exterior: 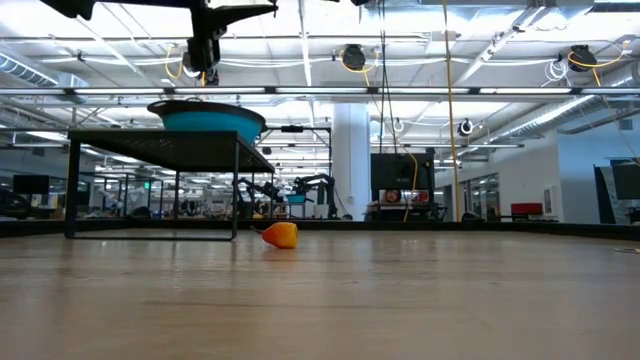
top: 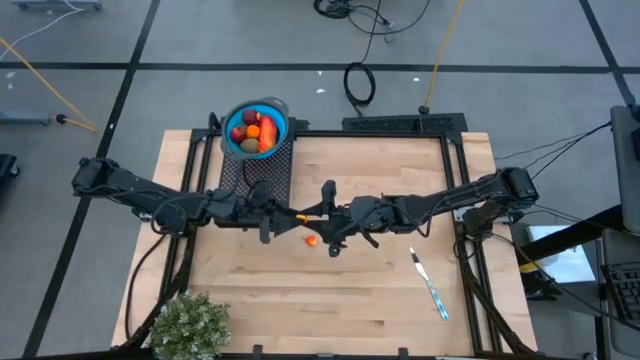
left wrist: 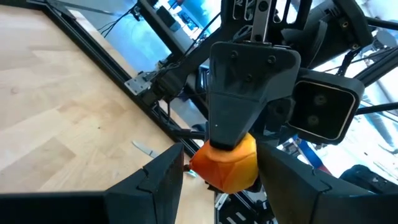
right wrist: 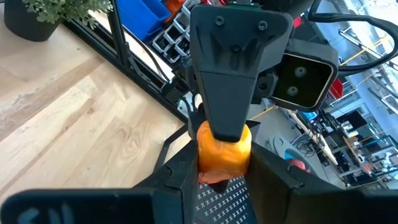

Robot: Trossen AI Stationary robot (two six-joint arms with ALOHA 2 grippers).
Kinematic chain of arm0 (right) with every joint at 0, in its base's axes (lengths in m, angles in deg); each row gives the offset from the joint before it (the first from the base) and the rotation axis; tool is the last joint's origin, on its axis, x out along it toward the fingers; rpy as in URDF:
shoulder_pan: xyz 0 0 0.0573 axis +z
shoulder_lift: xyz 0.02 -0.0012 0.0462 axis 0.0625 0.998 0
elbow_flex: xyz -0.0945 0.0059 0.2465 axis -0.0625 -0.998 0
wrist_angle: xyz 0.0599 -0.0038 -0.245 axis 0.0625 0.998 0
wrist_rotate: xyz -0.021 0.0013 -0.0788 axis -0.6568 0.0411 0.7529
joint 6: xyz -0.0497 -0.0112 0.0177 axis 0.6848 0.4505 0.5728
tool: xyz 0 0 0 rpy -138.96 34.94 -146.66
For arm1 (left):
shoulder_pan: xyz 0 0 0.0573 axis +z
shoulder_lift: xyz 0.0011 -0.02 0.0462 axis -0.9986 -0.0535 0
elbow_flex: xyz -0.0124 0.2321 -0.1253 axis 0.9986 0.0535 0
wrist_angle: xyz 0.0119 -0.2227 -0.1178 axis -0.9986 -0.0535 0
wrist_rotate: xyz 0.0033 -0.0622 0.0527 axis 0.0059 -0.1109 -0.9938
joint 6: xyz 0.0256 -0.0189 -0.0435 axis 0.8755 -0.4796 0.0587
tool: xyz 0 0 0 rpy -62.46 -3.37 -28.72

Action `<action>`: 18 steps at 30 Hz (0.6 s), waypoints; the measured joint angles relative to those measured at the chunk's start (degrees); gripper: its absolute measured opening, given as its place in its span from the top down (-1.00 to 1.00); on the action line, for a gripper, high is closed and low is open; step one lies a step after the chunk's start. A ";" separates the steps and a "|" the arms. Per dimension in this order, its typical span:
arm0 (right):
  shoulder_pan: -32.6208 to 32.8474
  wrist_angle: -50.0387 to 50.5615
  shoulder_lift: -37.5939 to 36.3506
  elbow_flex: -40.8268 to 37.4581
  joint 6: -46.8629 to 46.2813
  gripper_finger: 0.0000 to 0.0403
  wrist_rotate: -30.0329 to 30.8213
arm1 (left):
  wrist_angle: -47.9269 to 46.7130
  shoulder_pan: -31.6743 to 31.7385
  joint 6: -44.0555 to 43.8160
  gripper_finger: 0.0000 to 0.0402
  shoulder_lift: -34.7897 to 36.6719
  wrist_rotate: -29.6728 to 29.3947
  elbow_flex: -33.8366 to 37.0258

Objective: Pick & Place Fruit
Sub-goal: Put the peach into the blue strainer bowl on the shelf

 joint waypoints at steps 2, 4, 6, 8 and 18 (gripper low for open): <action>-0.01 0.04 0.00 0.00 0.01 0.48 0.00 | -0.11 0.02 -0.25 0.00 0.00 -0.04 0.00; -0.01 0.02 0.00 0.00 -0.22 0.48 -0.02 | -0.11 0.02 -0.38 0.01 0.00 -0.02 0.00; -0.01 0.08 0.00 0.00 -1.09 0.48 -0.06 | -0.13 0.02 -0.80 0.04 0.00 -0.02 0.00; -0.01 0.21 0.00 0.00 -1.93 0.48 -0.04 | -0.11 0.02 -0.79 0.11 0.00 -0.02 0.00; 0.03 0.28 0.00 -0.02 -4.13 0.41 -0.17 | -0.10 0.06 0.15 0.46 0.00 1.29 0.00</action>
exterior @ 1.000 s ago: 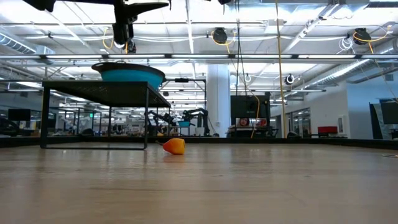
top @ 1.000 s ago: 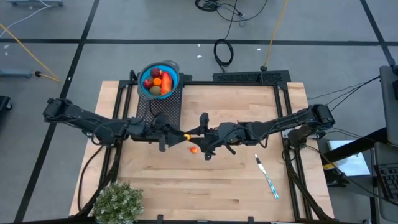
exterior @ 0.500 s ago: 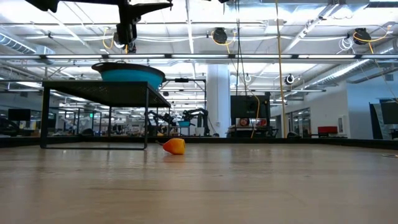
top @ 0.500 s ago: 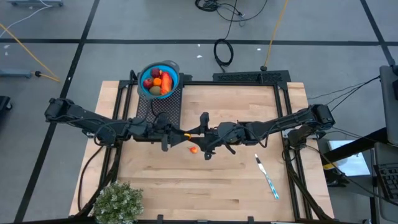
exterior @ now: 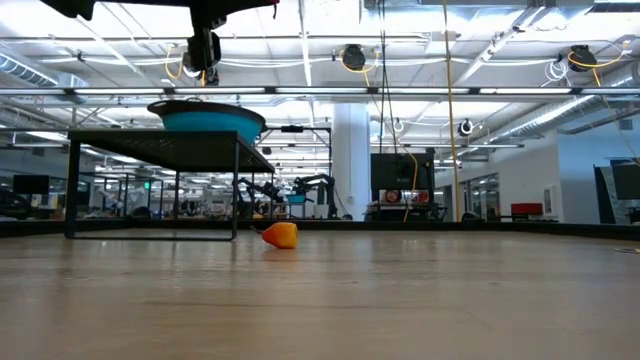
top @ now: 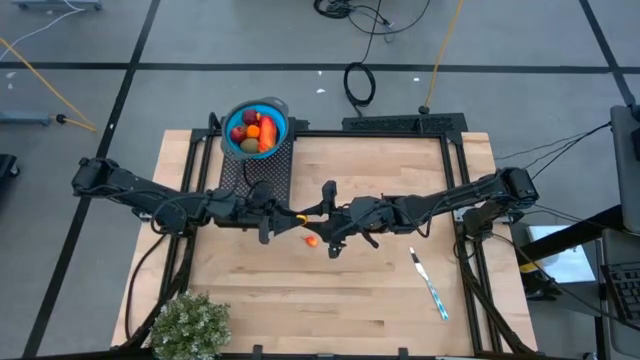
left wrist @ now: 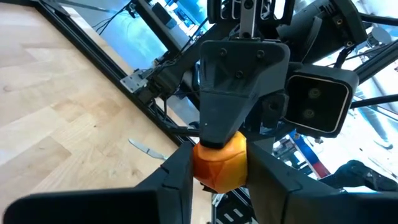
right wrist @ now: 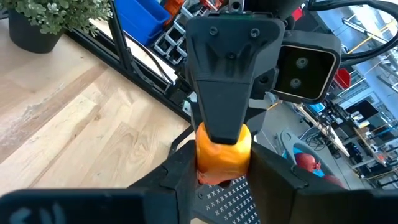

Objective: Pick & Place Fruit
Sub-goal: Put the peach into the blue strainer bowl on the shelf

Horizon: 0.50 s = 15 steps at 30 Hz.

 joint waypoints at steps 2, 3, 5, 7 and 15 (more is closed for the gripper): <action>0.00 -0.08 0.00 0.00 -0.13 0.39 0.00 | -0.01 0.00 -0.03 0.43 0.00 0.00 0.00; 0.00 -0.10 0.00 0.01 -0.63 0.38 -0.02 | -0.01 0.00 -0.05 0.42 0.00 0.02 0.00; 0.00 -0.04 0.00 0.00 -2.58 0.38 0.00 | -0.03 0.00 -0.05 0.41 0.00 0.02 0.00; 0.00 0.59 0.00 0.02 -4.32 0.38 0.00 | -0.14 0.00 -0.05 0.40 -0.02 0.02 0.00; 0.37 3.28 -0.09 0.07 -7.92 0.30 0.19 | -0.82 0.00 0.54 0.44 -0.13 0.22 0.02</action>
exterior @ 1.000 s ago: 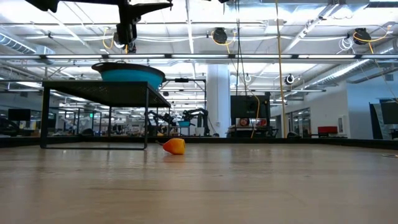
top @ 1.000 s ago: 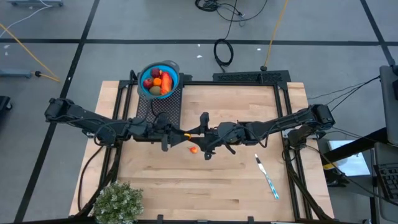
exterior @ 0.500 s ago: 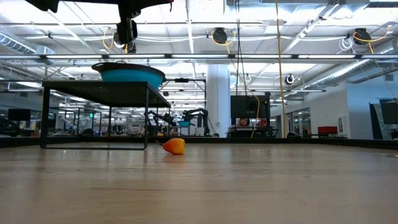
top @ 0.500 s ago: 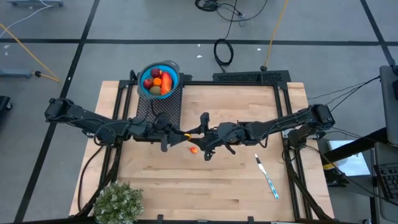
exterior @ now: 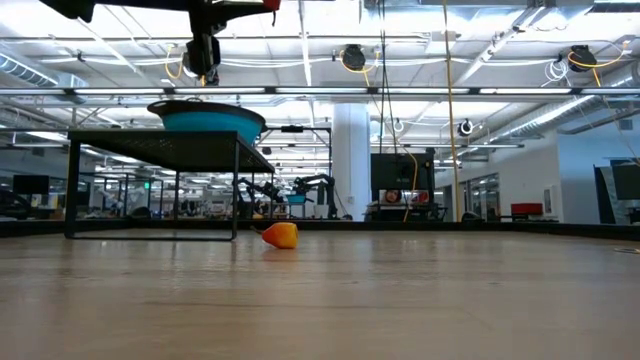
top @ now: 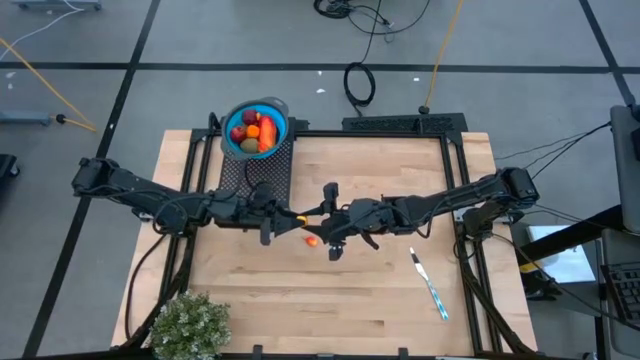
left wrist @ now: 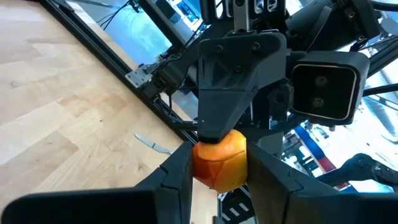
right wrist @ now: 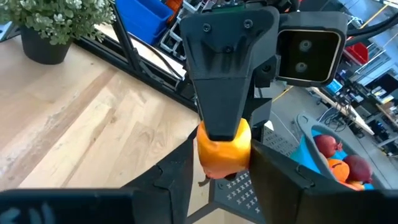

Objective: Pick & Place Fruit
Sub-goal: Put the peach into the blue strainer bowl on the shelf

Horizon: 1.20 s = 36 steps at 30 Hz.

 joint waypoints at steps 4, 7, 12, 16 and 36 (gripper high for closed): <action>0.33 0.34 0.00 0.00 -1.02 0.21 0.06 | -0.28 0.00 -0.04 0.42 0.02 0.00 0.00; 0.65 1.33 -0.02 0.04 -3.80 0.12 0.12 | -0.50 0.00 -0.05 0.42 0.05 0.00 0.00; 1.88 5.85 -1.54 0.04 -5.43 0.01 3.18 | -1.53 0.00 -0.21 0.42 0.10 -0.30 0.02; 3.27 9.51 -4.21 0.00 -5.51 -0.01 7.37 | -1.66 0.04 -0.20 0.42 0.11 -0.50 0.02; 4.13 41.12 -19.60 -0.43 -24.96 0.94 7.30 | 3.29 7.20 7.46 0.41 0.72 -4.93 0.01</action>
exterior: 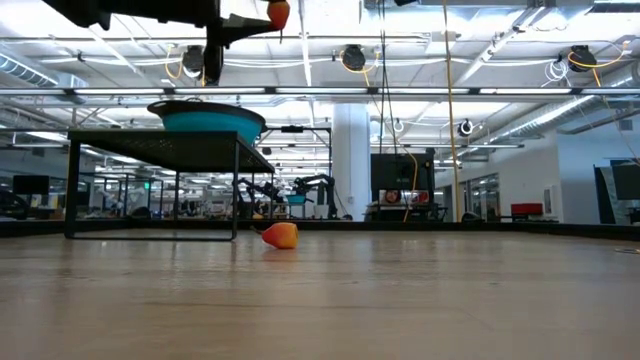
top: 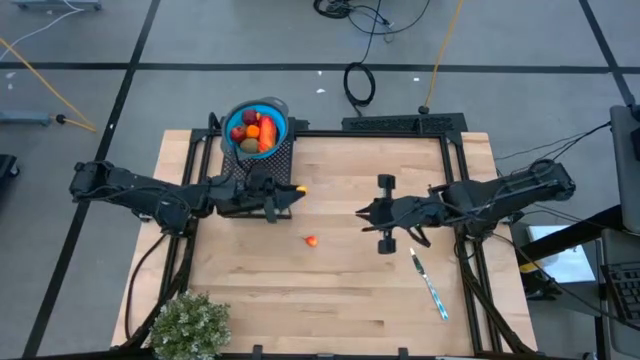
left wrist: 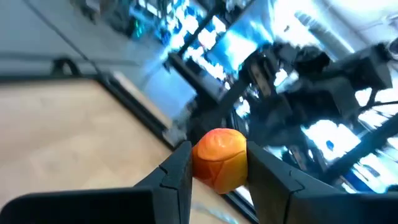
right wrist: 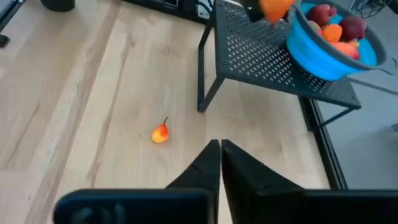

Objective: Pick & Place Fruit
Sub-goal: Put the peach into the blue strainer bowl on the shelf

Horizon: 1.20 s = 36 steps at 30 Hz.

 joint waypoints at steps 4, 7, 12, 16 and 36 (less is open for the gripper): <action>0.00 -1.71 -4.26 -4.67 -0.88 0.96 0.00 | -1.65 2.17 5.45 0.41 -0.07 -1.33 -2.03; 0.00 -5.87 -8.85 -10.68 -2.51 0.98 -0.19 | -7.28 3.75 9.70 0.41 0.01 -1.70 -6.16; -0.02 -15.41 -18.00 -20.92 -4.58 0.99 -0.22 | -24.58 7.37 13.39 0.41 -0.07 -2.19 -14.24; -0.04 -20.15 -25.71 -27.45 -4.76 1.00 -2.55 | -34.97 10.05 15.29 0.41 -0.03 -4.70 -19.73; -0.13 -21.02 -55.40 -43.82 -6.19 1.00 -12.29 | -54.00 22.34 20.10 0.41 -0.35 -9.34 -26.20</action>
